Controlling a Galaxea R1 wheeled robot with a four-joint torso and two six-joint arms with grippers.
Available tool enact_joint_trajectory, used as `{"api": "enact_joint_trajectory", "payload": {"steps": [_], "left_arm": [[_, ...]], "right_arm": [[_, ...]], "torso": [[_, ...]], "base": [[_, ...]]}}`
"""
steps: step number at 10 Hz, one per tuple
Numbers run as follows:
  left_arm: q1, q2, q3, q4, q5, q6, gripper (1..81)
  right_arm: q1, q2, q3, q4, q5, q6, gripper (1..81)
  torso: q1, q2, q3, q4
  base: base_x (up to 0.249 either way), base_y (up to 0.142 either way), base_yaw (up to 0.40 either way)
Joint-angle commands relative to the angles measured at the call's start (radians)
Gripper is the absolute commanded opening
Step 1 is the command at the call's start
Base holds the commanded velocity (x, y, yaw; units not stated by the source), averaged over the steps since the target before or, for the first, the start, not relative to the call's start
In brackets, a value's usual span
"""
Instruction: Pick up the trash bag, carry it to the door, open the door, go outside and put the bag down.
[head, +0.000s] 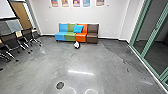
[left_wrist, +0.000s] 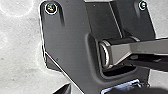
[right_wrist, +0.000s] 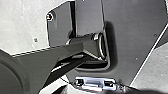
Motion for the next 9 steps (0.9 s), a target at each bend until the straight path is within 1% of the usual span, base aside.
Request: {"api": "enact_joint_trajectory", "payload": {"steps": [1, 9], "left_arm": [[-0.030, -0.009, 0.006, -0.001, 0.059, -0.005, 81.1], [-0.030, -0.009, 0.005, -0.001, 0.058, -0.005, 81.1]], "right_arm": [[0.026, -0.014, 0.014, -0.010, -0.059, -0.004, 81.1], [0.027, -0.017, 0.014, -0.007, -0.059, -0.004, 81.1]], "torso": [[0.000, 0.000, 0.000, 0.000], [0.000, 0.000, 0.000, 0.000]], "base": [[0.170, 0.074, 0.000], [0.170, 0.079, 0.000]]}}
